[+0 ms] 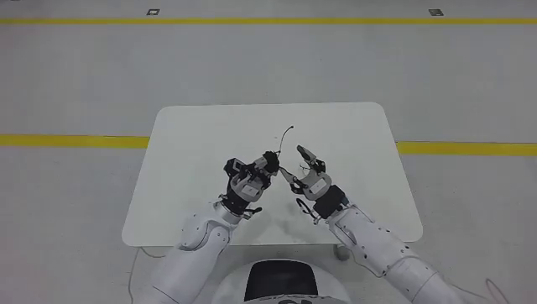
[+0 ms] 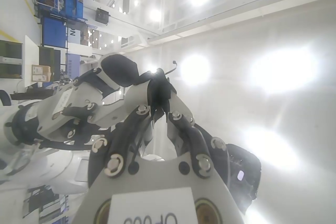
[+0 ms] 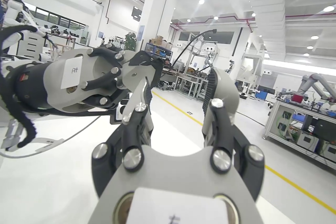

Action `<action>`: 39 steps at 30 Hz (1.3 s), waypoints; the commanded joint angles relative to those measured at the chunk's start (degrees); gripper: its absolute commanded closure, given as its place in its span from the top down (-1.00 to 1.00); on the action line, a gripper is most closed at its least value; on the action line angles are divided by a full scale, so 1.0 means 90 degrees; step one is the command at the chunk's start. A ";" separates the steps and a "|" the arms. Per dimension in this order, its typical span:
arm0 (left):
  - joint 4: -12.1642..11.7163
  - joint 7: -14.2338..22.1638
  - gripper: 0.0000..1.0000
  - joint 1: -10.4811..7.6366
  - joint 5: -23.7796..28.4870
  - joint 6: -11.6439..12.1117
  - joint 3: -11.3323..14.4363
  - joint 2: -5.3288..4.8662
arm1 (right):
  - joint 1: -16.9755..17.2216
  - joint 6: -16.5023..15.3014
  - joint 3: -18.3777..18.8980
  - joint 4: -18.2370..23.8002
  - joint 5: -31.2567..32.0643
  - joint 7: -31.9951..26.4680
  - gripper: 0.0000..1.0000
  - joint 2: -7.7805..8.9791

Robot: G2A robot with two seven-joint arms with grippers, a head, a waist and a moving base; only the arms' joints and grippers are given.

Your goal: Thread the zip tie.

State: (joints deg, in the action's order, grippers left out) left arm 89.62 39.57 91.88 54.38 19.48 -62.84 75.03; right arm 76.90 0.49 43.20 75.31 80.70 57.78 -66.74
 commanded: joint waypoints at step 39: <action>-0.0188 0.0306 -1.00 0.0053 -0.0297 0.0000 -0.0123 0.0232 | 0.0034 -0.0041 0.0242 -0.0215 0.0198 -0.0141 -0.60 -0.0423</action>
State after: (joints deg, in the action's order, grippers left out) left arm 87.95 42.27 92.35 51.67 19.48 -63.94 77.10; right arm 77.18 0.19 45.30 73.36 82.35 56.56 -70.51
